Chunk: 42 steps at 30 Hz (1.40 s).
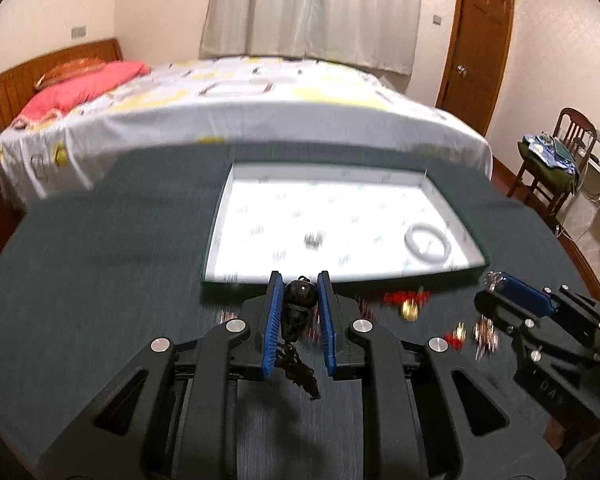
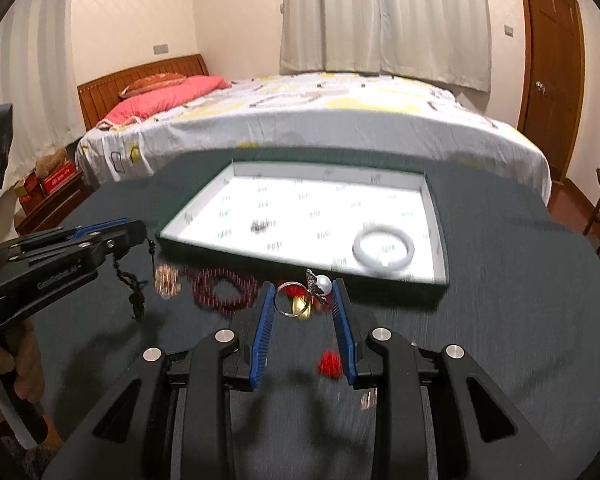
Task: Organize jewelry
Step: 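Carry the black pendant and pearl ring over the tray with both grippers, then open both grippers over the tray and pull them back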
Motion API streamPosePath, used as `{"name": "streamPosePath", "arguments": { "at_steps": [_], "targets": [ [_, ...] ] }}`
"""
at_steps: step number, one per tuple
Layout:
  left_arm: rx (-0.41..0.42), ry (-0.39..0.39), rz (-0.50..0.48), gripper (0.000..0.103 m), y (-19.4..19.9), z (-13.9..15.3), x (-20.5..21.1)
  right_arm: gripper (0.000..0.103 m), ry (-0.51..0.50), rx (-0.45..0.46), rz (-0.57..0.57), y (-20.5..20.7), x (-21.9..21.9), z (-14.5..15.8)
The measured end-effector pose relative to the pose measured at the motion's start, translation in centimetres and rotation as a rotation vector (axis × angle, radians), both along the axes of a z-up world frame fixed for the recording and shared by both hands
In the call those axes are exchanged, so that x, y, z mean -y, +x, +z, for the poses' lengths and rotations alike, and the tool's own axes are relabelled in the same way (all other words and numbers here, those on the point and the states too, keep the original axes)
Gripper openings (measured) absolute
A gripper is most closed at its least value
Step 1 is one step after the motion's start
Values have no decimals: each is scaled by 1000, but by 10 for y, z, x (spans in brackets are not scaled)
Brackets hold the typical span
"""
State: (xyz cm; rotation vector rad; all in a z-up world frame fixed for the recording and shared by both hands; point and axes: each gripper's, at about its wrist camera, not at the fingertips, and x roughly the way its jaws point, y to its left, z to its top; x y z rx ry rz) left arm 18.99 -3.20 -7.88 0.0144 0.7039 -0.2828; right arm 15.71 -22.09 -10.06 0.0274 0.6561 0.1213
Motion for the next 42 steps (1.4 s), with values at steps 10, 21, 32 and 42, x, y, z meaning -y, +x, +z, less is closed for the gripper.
{"name": "streamPosePath", "arguments": {
  "at_steps": [10, 21, 32, 42],
  "targets": [
    [111, -3, -10, 18, 68, 33, 20, 30, -6, 86, 0, 62, 0, 29],
    [7, 49, -2, 17, 128, -27, 27, 30, 20, -65, 19, 124, -6, -30],
    [-137, 90, 1, 17, 145, -77, 22, 30, -1, -199, 38, 145, -15, -69],
    [-152, 101, 4, 32, 148, -84, 23, 49, 7, -209, 35, 147, -9, -73]
  ]
}}
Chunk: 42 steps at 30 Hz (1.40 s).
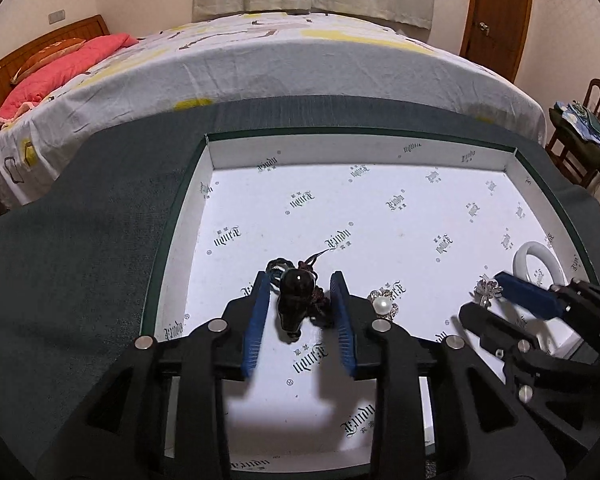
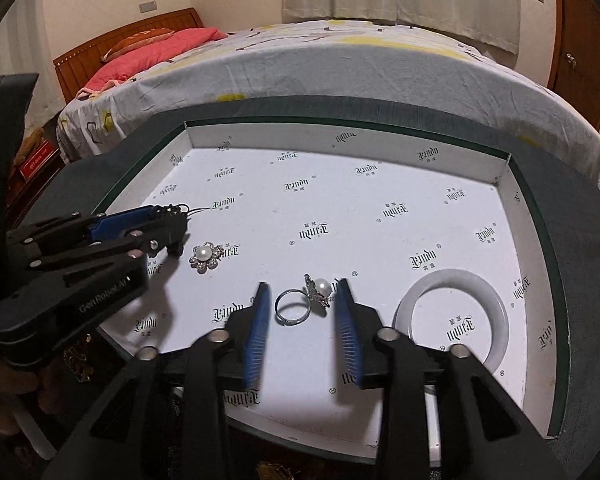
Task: Organize jewelry
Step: 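Open both grippers over the tray and pull them back, then move the right gripper down to the gold pearl brooches while the left gripper approaches the gold chain necklace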
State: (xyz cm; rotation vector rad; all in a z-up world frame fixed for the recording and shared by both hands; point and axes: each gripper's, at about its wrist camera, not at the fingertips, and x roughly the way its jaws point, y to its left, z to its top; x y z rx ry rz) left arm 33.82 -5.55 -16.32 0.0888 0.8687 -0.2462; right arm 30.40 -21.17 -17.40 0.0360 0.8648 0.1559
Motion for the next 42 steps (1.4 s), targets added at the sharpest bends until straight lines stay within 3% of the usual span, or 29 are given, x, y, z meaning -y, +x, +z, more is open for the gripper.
{"name": "streamPosePath", "arguments": {
  "at_steps": [3, 5, 7, 16, 22, 31, 42],
  "targets": [
    [-5, -1, 4, 47, 0, -2, -1, 51, 0, 13, -4, 0, 0, 3],
    [-3, -3, -3, 49, 0, -2, 0, 51, 3, 21, -5, -2, 1, 6],
    [7, -2, -4, 58, -2, 1, 1, 51, 6, 37, -9, -5, 3, 12],
    [68, -40, 16, 72, -24, 32, -8, 51, 31, 105, -39, -32, 21, 42],
    [78, -71, 47, 72, -55, 45, -15, 51, 17, 122, -75, -64, 40, 51],
    [91, -45, 61, 72, -107, 52, -16, 51, -45, 107, -126, -125, 57, 38],
    [54, -31, 101, 72, -155, 35, -31, 51, -47, 45, -173, -163, 73, 12]
  ]
}}
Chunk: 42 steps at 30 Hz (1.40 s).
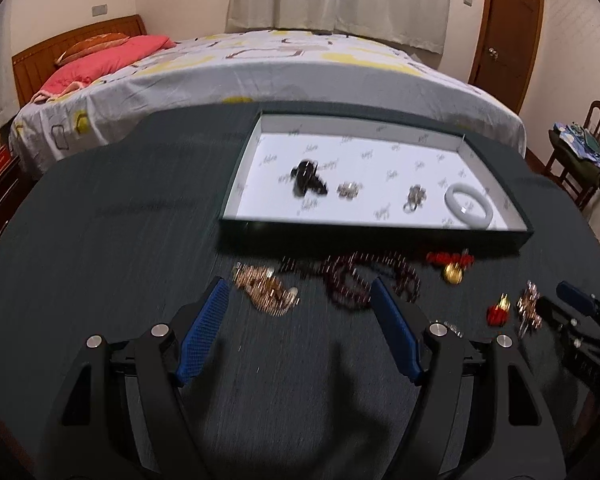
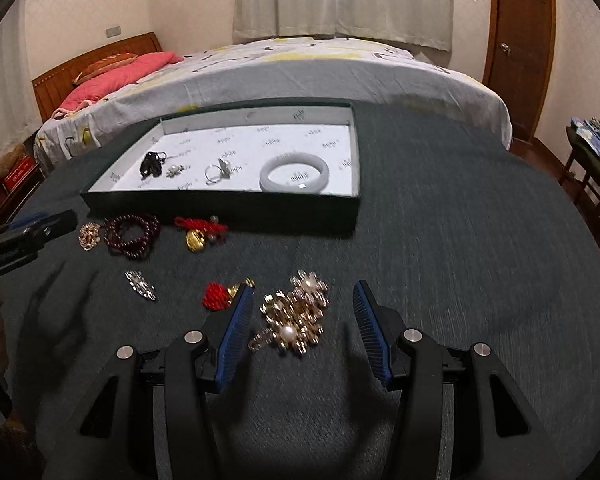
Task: Organize jewelry
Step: 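Move the right gripper down to the gold pearl brooches while the left gripper approaches the gold chain necklace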
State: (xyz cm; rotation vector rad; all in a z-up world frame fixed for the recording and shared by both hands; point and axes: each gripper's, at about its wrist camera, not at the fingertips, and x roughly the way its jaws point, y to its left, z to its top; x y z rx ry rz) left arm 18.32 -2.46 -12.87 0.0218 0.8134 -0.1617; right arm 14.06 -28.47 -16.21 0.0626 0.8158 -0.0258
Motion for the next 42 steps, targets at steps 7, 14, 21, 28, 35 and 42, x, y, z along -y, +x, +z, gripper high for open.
{"name": "streamPosePath", "arguments": {
  "at_steps": [7, 14, 21, 28, 35, 42],
  "targets": [
    [-24, 12, 22, 72, -9, -11, -11, 51, -12, -30, 8, 8, -7, -13],
    [-29, 12, 33, 72, -8, -15, -16, 52, -14, -68, 12, 14, -10, -18],
    [-41, 8, 44, 72, -6, -19, -19, 43, -23, -67, 15, 12, -11, -18],
    [-50, 3, 44, 72, -5, -22, -19, 42, -1, -60, 12, 10, -8, -16],
    [-55, 2, 49, 72, -3, -25, -21, 42, 12, -43, 1, 8, -3, -14],
    [-85, -2, 61, 72, 14, -35, -26, 42, 23, -39, 1, 10, -1, -13]
  ]
}}
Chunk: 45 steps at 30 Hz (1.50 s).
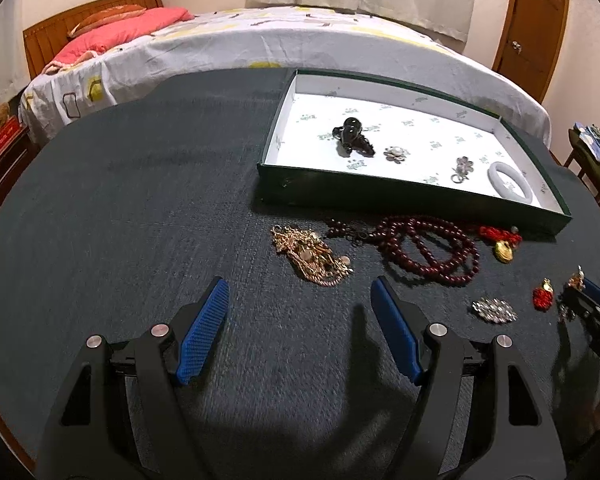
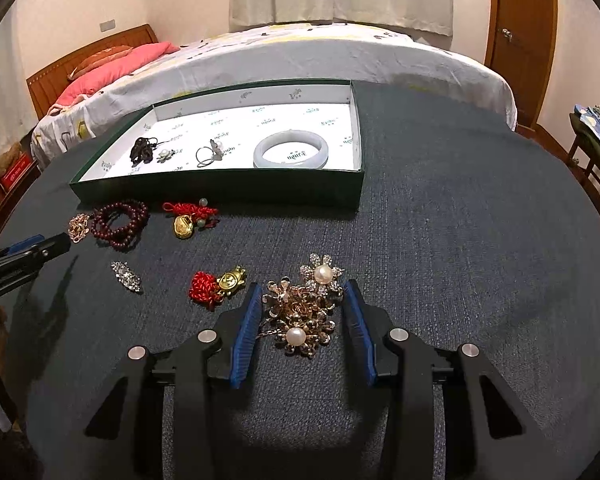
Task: Organize jewelry
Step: 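Move the right gripper down to the gold pearl brooches while the left gripper approaches the gold chain necklace, then close the left gripper on the gold chain necklace while the right gripper grasps the gold pearl brooches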
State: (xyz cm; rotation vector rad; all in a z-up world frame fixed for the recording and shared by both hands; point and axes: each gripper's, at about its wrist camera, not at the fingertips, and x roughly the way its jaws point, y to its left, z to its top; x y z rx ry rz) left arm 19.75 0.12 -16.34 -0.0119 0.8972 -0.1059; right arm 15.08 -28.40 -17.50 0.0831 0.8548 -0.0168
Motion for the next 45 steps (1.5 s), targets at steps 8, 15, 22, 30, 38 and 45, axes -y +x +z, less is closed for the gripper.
{"name": "streamPosePath", "arguments": {
  "at_steps": [8, 15, 22, 30, 38, 45],
  "targets": [
    [-15, 10, -5, 69, 21, -8, 1, 42, 13, -4, 8, 5, 0, -1],
    [1, 18, -59, 41, 25, -7, 1, 42, 26, -5, 11, 7, 2, -1],
    [5, 18, -112, 14, 23, -5, 10, 42, 30, -6, 13, 7, 2, -2],
    [5, -15, -105, 11, 21, -3, 5, 42, 31, 0, 12, 7, 0, -1],
    [55, -15, -95, 11, 9, 15, 3, 42, 33, 25, 8, 3, 0, 6],
    [115, -26, -96, 11, -4, 40, 2, 42, 34, 61, 14, -4, -1, 23]
  ]
}}
